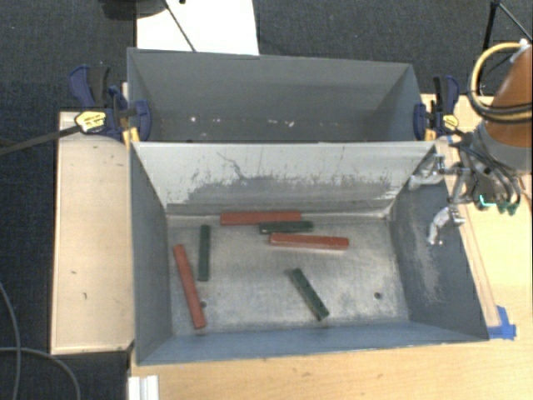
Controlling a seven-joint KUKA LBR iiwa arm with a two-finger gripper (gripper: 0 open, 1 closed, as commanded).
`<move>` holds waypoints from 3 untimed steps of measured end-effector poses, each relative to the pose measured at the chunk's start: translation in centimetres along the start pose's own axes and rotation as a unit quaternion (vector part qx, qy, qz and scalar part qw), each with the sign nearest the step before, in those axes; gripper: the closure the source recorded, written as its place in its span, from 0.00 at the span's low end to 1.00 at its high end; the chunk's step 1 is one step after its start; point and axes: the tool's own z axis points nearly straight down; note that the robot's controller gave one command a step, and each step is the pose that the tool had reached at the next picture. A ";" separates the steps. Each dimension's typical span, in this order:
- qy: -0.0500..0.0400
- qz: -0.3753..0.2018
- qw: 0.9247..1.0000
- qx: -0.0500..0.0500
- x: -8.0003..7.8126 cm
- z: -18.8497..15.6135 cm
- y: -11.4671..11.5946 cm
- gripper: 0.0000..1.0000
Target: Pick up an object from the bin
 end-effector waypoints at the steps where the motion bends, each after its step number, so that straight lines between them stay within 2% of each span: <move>1: -0.004 -0.002 1.000 0.001 -0.2 -0.4 0.1 0.00; 2: -0.006 -0.013 1.000 0.001 -0.9 5.7 3.2 0.00; 3: -0.003 -0.018 1.000 0.000 -0.5 10.6 5.2 0.00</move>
Offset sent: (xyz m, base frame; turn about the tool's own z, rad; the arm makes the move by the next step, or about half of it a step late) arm 0.0109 0.0545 -0.0998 -0.0420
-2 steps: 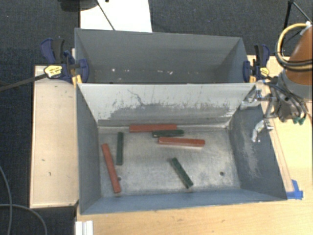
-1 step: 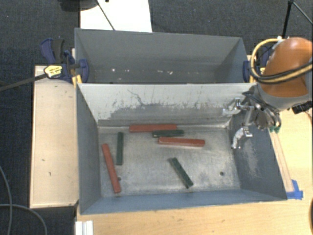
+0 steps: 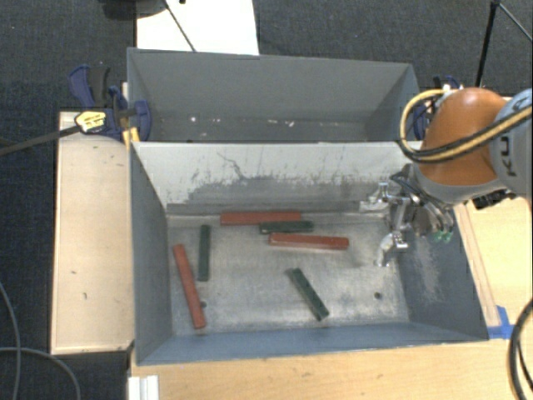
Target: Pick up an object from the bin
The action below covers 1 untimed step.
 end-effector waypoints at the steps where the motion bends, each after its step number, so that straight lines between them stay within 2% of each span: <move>1: -0.007 -0.031 1.000 0.001 0.3 4.6 4.6 1.00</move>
Offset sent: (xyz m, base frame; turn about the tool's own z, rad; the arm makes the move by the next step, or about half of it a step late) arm 0.0000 0.0000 0.0000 0.0000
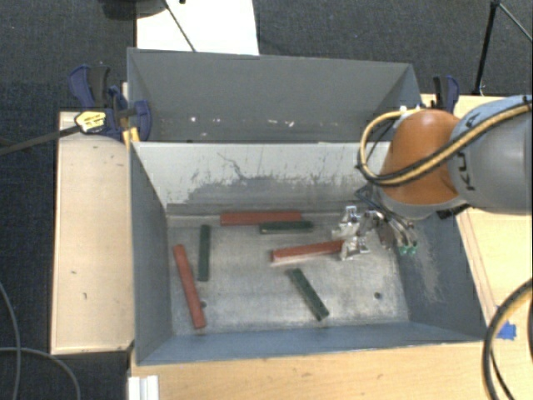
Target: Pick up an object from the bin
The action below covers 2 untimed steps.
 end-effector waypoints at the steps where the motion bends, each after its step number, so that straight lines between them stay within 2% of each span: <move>1: 0.000 -0.001 1.000 0.000 0.0 0.0 0.0 1.00; 2: 0.007 -0.020 1.000 -0.001 0.6 -10.7 0.3 1.00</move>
Offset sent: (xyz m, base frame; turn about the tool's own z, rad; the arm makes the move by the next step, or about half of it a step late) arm -0.0084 0.0025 0.1067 -0.0395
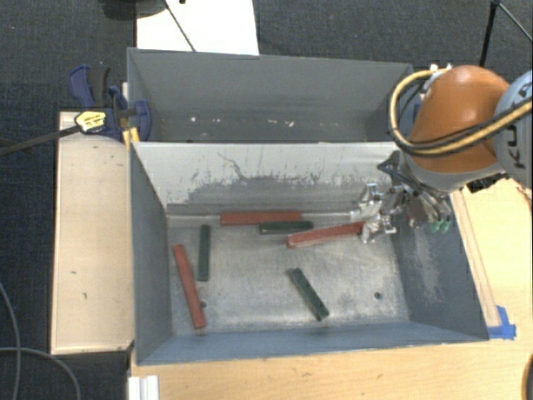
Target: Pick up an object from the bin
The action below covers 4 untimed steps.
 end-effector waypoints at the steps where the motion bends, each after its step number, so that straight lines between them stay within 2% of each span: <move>1: 0.000 -0.001 1.000 0.000 0.0 0.0 0.0 1.00; 3: 0.000 -0.014 1.000 0.000 -0.3 -2.5 0.5 1.00; 4: -0.001 -0.164 0.987 0.000 -0.5 -12.9 -4.9 1.00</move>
Offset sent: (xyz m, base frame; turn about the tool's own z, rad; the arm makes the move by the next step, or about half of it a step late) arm 0.0031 0.0088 0.0283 -0.0414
